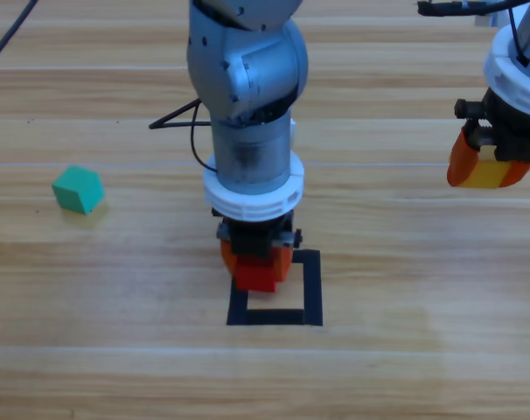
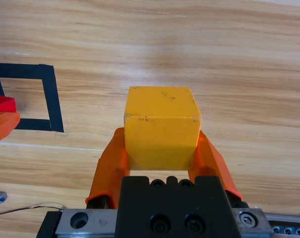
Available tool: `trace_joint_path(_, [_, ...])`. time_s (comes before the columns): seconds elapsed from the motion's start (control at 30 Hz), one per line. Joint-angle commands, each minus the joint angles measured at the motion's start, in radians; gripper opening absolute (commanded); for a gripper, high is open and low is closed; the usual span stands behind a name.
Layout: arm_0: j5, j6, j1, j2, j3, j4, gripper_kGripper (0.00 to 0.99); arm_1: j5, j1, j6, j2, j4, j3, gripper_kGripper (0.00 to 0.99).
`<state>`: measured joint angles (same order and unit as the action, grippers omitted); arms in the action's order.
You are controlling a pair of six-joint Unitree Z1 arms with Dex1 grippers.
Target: Stack the blocks in the rectangular block: red at the bottom, yellow in the middle, green on top
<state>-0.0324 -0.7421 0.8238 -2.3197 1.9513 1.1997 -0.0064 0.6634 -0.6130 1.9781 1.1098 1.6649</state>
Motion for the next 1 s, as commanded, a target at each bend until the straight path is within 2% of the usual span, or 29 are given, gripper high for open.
trace_joint_path(0.03, [-0.007, -0.007, 0.02, -0.046, 0.023, 0.006, 0.038, 0.0, -0.021, 0.015, -0.008, -0.019, -0.034, 0.0])
trace_joint_path(0.4, [-0.024, -0.152, 0.023, -0.089, 0.064, 0.008, 0.043, -0.009, -0.021, 0.015, -0.01, -0.025, -0.039, 0.0])
trace_joint_path(1.0, [0.006, -0.212, 0.072, -0.112, 0.066, -0.008, 0.052, -0.032, -0.015, 0.015, -0.004, -0.058, -0.057, 0.0])
